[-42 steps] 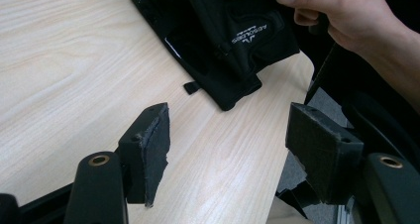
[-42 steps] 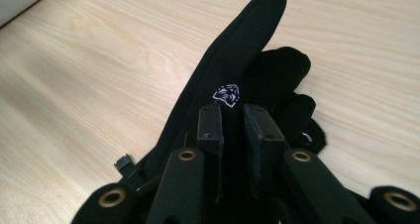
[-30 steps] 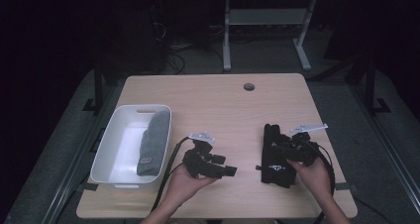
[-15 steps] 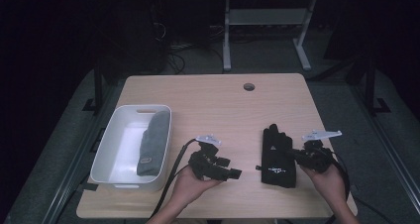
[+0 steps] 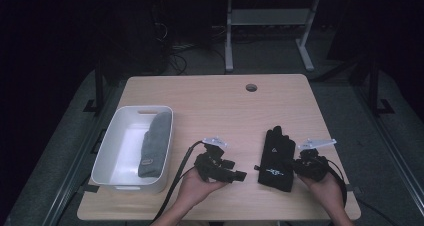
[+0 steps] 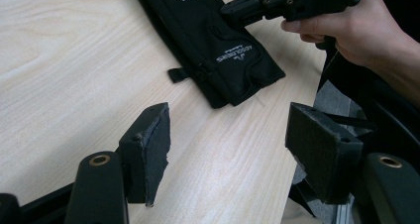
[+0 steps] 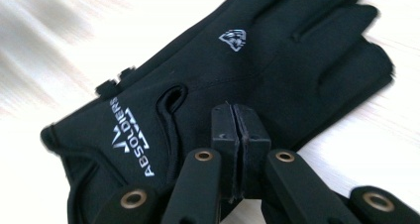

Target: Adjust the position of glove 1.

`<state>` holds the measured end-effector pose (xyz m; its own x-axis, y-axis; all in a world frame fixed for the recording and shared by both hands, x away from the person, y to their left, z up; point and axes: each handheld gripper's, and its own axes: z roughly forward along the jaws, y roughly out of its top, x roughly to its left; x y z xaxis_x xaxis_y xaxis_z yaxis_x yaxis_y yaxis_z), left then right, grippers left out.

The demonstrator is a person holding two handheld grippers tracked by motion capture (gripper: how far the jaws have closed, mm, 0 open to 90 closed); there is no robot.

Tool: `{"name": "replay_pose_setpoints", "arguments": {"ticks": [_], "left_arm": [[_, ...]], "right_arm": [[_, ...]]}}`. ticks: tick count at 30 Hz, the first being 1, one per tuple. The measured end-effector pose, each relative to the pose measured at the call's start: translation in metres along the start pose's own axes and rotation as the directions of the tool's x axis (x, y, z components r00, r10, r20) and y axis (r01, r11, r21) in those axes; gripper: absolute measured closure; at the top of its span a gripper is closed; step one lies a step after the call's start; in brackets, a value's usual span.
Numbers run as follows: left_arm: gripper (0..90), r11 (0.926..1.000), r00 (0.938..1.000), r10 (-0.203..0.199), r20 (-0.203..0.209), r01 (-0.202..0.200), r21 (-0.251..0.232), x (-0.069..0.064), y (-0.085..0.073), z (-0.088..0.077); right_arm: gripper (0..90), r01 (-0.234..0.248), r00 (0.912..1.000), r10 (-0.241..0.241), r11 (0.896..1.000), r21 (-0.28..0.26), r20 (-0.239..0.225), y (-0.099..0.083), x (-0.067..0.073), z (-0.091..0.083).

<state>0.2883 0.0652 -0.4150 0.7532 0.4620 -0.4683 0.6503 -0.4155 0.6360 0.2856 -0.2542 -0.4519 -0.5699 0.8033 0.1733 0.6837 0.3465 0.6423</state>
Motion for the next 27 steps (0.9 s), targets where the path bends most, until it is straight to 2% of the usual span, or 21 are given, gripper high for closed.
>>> {"name": "replay_pose_setpoints", "arguments": {"ticks": [7, 9, 11, 14, 19, 22, 23, 27], "left_arm": [[33.8, 0.9999, 1.0000, -0.001, -0.001, 0.001, 0.013, 0.001, 0.001, 0.006], [33.9, 0.9999, 1.0000, -0.006, -0.001, 0.006, 0.013, 0.002, 0.002, 0.009], [34.1, 0.9998, 1.0000, -0.002, -0.004, 0.003, 0.020, 0.003, 0.003, 0.011], [34.6, 0.9997, 0.9999, -0.006, -0.009, 0.007, 0.024, 0.004, 0.006, 0.018], [35.1, 0.9991, 0.9998, -0.020, -0.006, 0.021, 0.038, 0.007, 0.011, 0.029], [35.0, 0.9984, 0.9995, -0.032, -0.004, 0.032, 0.047, 0.009, 0.013, 0.036], [33.6, 0.9975, 0.9986, -0.052, 0.000, 0.052, 0.047, 0.010, 0.014, 0.039], [33.5, 0.9954, 0.9973, -0.073, 0.002, 0.073, 0.063, 0.014, 0.014, 0.050]], "right_arm": [[86.1, 0.018, 0.9990, -0.017, 1.000, 0.013, -0.040, 0.005, 0.014, 0.007], [83.6, 0.025, 0.9985, -0.024, 1.000, 0.013, -0.049, 0.006, 0.015, 0.009], [77.9, 0.013, 0.9984, -0.012, 1.000, 0.014, -0.056, 0.008, 0.016, 0.010], [65.0, -0.007, 0.9986, 0.007, 1.000, 0.000, -0.052, 0.011, 0.011, 0.007], [48.4, -0.051, 0.9984, 0.050, 0.998, -0.027, -0.025, 0.016, 0.000, 0.002], [43.9, -0.073, 0.9973, 0.073, 0.996, -0.047, -0.007, 0.017, -0.008, 0.000], [42.8, -0.085, 0.9964, 0.085, 0.995, -0.048, -0.004, 0.018, -0.010, 0.000], [39.6, -0.107, 0.9942, 0.107, 0.993, -0.043, 0.010, 0.019, -0.018, 0.000]]}}
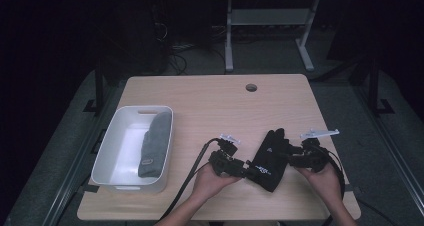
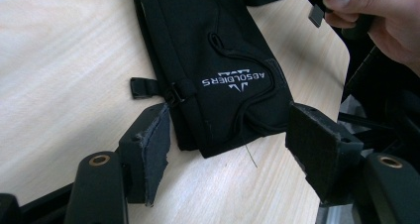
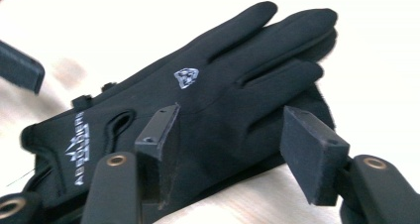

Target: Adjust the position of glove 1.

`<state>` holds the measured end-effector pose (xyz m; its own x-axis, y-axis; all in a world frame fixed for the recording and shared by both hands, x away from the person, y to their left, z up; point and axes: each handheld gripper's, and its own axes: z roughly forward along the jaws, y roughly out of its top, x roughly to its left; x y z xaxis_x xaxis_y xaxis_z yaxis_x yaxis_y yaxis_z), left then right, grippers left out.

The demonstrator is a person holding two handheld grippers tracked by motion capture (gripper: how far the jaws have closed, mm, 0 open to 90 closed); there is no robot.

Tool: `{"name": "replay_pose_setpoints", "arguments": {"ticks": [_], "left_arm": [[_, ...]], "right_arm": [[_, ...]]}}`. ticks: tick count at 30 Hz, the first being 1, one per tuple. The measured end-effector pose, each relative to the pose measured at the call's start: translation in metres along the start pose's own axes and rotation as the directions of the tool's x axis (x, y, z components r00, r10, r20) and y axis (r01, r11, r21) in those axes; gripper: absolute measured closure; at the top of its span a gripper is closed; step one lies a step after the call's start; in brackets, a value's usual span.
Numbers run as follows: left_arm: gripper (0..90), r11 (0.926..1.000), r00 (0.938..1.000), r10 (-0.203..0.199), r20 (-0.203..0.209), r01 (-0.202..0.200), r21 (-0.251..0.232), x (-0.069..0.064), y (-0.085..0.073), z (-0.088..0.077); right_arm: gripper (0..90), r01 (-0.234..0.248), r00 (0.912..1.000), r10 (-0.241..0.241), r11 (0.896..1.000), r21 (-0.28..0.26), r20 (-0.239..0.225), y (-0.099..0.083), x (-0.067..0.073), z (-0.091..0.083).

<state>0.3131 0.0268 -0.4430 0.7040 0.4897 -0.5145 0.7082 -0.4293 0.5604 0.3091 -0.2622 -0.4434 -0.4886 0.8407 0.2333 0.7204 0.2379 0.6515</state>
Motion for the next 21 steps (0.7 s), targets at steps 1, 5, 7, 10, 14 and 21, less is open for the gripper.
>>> {"name": "replay_pose_setpoints", "arguments": {"ticks": [1, 5, 7, 10, 14, 21], "left_arm": [[34.0, 1.0000, 1.0000, -0.002, -0.002, 0.002, 0.007, 0.001, 0.000, 0.003], [36.7, 0.9997, 0.9999, -0.006, -0.013, 0.006, 0.025, 0.002, 0.002, 0.011], [38.5, 0.9993, 0.9998, -0.012, -0.018, 0.013, 0.036, 0.003, 0.003, 0.016], [38.5, 0.9984, 0.9998, -0.001, -0.022, 0.002, 0.057, 0.004, 0.003, 0.023], [41.2, 0.9980, 0.9993, 0.008, -0.038, -0.006, 0.063, 0.004, 0.003, 0.027], [54.9, 0.9972, 0.9962, 0.039, -0.078, -0.034, 0.066, 0.003, 0.004, 0.030]], "right_arm": [[39.1, -0.008, 1.0000, 0.008, 1.000, -0.003, 0.003, 0.000, -0.002, 0.000], [38.1, -0.027, 0.9996, 0.027, 1.000, -0.005, 0.011, 0.001, -0.010, 0.003], [37.8, -0.046, 0.9988, 0.046, 0.999, -0.005, 0.015, 0.001, -0.013, 0.004], [37.4, -0.069, 0.9974, 0.069, 0.998, -0.007, 0.021, 0.001, -0.018, 0.007], [36.3, -0.088, 0.9957, 0.088, 0.996, -0.001, 0.028, 0.001, -0.024, 0.012], [35.9, -0.115, 0.9931, 0.115, 0.993, 0.013, 0.025, 0.000, -0.029, 0.018]]}}
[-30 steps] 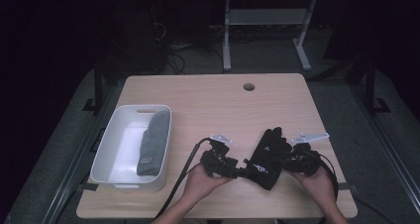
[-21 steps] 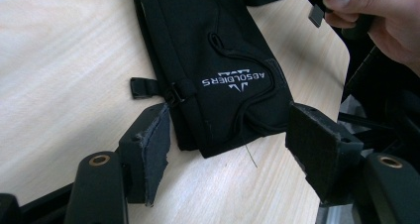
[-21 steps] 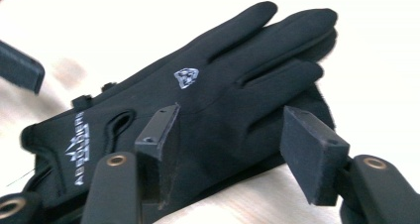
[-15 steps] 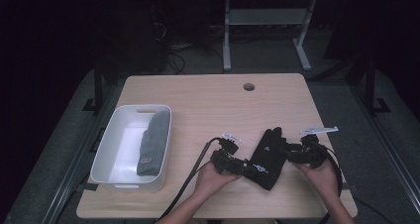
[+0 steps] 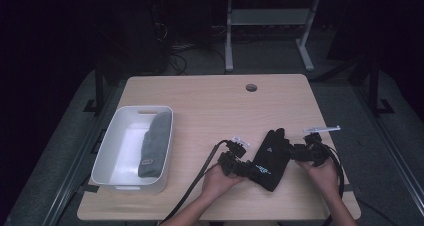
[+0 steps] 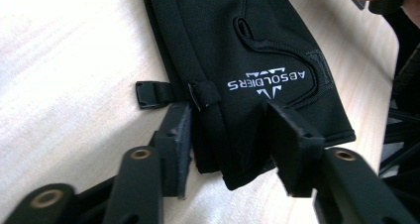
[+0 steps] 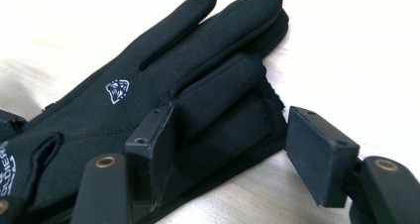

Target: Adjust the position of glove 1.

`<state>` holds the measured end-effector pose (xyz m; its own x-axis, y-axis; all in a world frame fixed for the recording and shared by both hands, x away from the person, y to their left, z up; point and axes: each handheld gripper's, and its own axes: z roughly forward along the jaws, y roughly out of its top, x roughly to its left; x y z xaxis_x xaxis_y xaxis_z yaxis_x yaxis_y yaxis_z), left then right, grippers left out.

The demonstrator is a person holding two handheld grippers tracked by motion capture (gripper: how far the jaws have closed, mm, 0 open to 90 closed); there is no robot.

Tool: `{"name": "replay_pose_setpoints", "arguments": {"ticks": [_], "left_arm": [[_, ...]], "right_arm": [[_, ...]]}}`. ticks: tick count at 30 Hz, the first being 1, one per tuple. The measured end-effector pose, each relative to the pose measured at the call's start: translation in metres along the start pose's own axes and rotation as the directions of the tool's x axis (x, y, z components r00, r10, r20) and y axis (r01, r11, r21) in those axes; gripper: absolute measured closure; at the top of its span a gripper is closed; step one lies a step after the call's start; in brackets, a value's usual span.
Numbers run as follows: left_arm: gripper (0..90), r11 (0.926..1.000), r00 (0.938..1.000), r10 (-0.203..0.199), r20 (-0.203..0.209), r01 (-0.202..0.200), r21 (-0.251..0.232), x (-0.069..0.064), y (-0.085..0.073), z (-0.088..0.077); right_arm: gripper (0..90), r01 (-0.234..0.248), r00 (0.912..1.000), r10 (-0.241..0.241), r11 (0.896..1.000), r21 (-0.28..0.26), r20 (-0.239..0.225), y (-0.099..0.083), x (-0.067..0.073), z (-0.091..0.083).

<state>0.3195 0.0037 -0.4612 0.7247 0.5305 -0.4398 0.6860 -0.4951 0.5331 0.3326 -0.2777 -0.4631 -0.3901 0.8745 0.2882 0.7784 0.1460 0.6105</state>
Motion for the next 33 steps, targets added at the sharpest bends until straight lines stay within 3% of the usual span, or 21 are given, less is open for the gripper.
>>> {"name": "replay_pose_setpoints", "arguments": {"ticks": [5, 8, 13, 20, 33], "left_arm": [[63.4, 0.9996, 0.9995, 0.024, -0.020, -0.024, 0.012, -0.001, 0.002, 0.002], [68.9, 0.9996, 0.9997, 0.021, -0.008, -0.021, 0.016, 0.000, 0.003, 0.003], [75.6, 0.9996, 0.9998, 0.020, 0.001, -0.020, 0.021, 0.002, 0.005, 0.005], [79.0, 0.9998, 0.9997, 0.010, 0.020, -0.010, 0.015, 0.005, 0.005, 0.005], [81.1, 1.0000, 0.9994, 0.002, 0.036, -0.002, -0.009, 0.008, -0.001, -0.004]], "right_arm": [[36.3, -0.015, 0.9998, 0.015, 1.000, -0.010, -0.012, 0.001, -0.003, -0.001], [39.0, -0.032, 0.9994, 0.032, 0.999, -0.003, -0.017, 0.000, -0.005, 0.002], [53.1, -0.011, 0.9997, 0.011, 1.000, 0.009, -0.022, 0.001, -0.001, 0.004], [72.0, -0.056, 0.9946, 0.057, 0.998, 0.009, -0.087, 0.000, -0.003, 0.005], [74.0, -0.026, 0.9962, 0.026, 1.000, 0.006, -0.083, 0.003, 0.008, -0.002]]}}
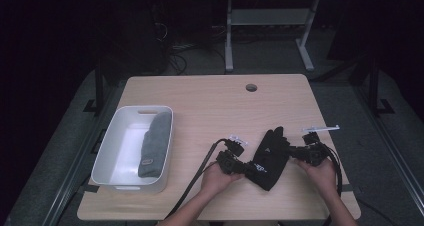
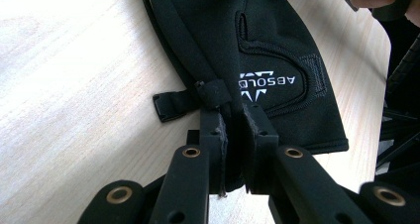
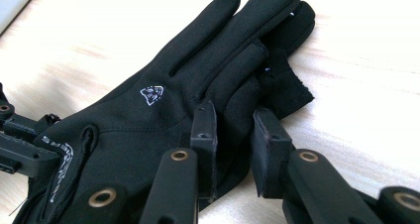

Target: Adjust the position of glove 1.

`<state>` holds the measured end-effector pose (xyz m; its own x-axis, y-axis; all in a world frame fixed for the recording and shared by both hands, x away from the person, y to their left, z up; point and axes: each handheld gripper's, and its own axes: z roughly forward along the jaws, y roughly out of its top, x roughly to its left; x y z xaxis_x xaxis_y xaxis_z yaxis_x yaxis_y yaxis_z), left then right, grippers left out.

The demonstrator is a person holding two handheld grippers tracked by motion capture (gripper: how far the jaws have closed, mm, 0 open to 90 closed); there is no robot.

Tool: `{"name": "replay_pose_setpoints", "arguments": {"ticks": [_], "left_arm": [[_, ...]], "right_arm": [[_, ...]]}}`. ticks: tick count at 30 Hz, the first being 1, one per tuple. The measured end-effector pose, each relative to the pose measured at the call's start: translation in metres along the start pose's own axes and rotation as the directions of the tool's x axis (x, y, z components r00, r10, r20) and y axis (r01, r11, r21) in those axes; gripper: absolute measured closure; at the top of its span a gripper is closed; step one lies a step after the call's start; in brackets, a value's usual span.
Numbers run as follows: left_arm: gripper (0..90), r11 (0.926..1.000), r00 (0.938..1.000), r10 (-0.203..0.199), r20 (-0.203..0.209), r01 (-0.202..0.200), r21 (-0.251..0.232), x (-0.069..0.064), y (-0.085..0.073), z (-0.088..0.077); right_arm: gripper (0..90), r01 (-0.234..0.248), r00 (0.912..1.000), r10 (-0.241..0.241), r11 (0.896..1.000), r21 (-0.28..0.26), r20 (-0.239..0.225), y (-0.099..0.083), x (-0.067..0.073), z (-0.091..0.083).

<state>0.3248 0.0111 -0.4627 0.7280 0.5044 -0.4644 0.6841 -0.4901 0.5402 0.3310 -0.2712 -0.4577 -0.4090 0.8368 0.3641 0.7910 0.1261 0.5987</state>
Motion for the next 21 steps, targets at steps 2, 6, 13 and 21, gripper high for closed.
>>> {"name": "replay_pose_setpoints", "arguments": {"ticks": [2, 6, 13, 21], "left_arm": [[81.1, 1.0000, 1.0000, -0.001, 0.005, 0.001, -0.001, 0.000, -0.001, -0.002], [81.2, 0.9999, 1.0000, 0.007, 0.004, -0.007, -0.012, 0.000, -0.002, -0.008], [81.3, 0.9990, 1.0000, 0.007, 0.002, -0.006, -0.045, 0.000, -0.003, -0.024], [81.2, 0.9968, 0.9999, 0.012, -0.005, -0.012, -0.079, 0.001, -0.005, -0.044]], "right_arm": [[74.1, 0.000, 1.0000, 0.000, 1.000, -0.001, -0.001, 0.001, 0.002, -0.001], [74.3, 0.018, 0.9998, -0.019, 1.000, -0.005, -0.006, 0.007, 0.008, -0.004], [74.3, 0.034, 0.9991, -0.034, 0.999, -0.013, -0.024, 0.018, 0.021, -0.009], [74.3, 0.057, 0.9972, -0.058, 0.998, -0.024, -0.047, 0.034, 0.036, -0.010]]}}
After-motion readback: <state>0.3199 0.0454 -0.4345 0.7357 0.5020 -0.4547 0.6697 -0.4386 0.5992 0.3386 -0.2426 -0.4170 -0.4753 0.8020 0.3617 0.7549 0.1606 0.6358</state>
